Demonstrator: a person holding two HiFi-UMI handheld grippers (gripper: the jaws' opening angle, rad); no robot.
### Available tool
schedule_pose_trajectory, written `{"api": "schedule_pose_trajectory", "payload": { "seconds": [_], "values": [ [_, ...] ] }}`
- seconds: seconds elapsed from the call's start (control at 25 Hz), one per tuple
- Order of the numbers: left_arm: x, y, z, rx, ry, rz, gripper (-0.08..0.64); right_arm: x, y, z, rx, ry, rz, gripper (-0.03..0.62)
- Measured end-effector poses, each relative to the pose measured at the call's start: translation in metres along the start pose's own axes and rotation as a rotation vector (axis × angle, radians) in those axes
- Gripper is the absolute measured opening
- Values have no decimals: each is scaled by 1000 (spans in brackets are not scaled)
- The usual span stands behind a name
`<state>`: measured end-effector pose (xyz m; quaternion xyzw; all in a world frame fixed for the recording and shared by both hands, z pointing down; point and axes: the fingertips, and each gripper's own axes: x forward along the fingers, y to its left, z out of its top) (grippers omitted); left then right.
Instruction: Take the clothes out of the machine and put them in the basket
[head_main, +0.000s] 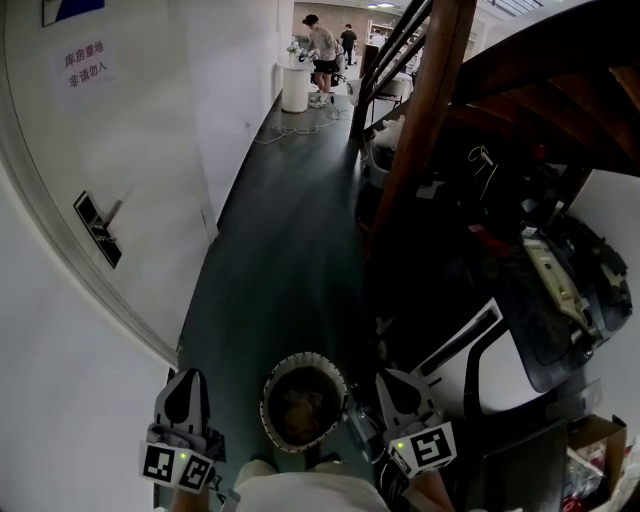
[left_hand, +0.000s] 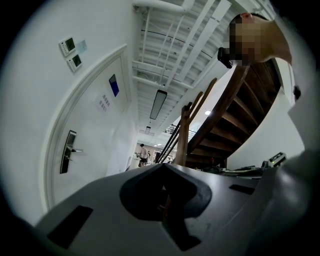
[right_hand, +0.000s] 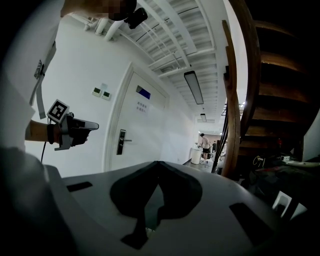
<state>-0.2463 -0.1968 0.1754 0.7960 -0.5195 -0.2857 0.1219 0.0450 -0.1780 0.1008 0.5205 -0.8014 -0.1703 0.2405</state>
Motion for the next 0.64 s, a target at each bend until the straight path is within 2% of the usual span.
{"api": "schedule_pose_trajectory", "payload": {
  "seconds": [0.64],
  "values": [
    [4, -2, -4, -12, 2, -8, 14, 1, 0, 0, -5, -6, -3, 14]
  ]
}}
